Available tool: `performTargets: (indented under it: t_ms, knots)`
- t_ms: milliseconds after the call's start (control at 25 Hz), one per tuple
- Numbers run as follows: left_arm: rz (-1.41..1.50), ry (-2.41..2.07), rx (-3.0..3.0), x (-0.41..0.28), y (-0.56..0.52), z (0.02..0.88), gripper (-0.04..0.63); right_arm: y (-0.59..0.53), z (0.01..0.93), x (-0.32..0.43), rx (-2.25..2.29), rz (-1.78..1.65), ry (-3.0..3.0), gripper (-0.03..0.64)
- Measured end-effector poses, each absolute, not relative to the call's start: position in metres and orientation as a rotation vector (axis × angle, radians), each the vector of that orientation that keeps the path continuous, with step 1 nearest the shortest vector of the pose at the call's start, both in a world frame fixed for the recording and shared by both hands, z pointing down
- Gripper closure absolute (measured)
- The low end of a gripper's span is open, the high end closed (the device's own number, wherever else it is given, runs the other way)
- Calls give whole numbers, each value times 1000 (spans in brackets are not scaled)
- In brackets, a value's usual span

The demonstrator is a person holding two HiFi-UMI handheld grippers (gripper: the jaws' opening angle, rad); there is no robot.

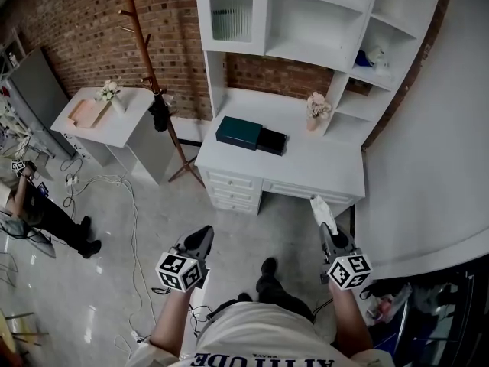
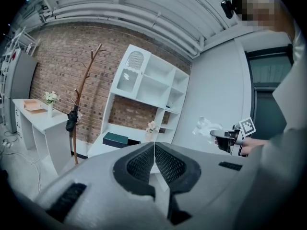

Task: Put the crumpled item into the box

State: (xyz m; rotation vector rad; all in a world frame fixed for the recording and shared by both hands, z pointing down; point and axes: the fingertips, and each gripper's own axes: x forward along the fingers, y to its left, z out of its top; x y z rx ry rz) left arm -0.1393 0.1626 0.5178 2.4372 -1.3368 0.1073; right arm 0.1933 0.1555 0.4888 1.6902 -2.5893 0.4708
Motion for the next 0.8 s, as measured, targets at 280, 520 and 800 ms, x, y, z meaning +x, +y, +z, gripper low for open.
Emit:
performTargets:
  t_ms: [280,520,800]
  knots:
    - [134,-1353,2424,-128,115,521,569,99,495,198,1645,493,-2611,548]
    - [148,-1377,2414,-111,71,520,569,45,501,205,1581,502,-2628,548]
    - [169,-1412,2409,-89,22,519,569,-17,509,224,1529,522,-2654,548]
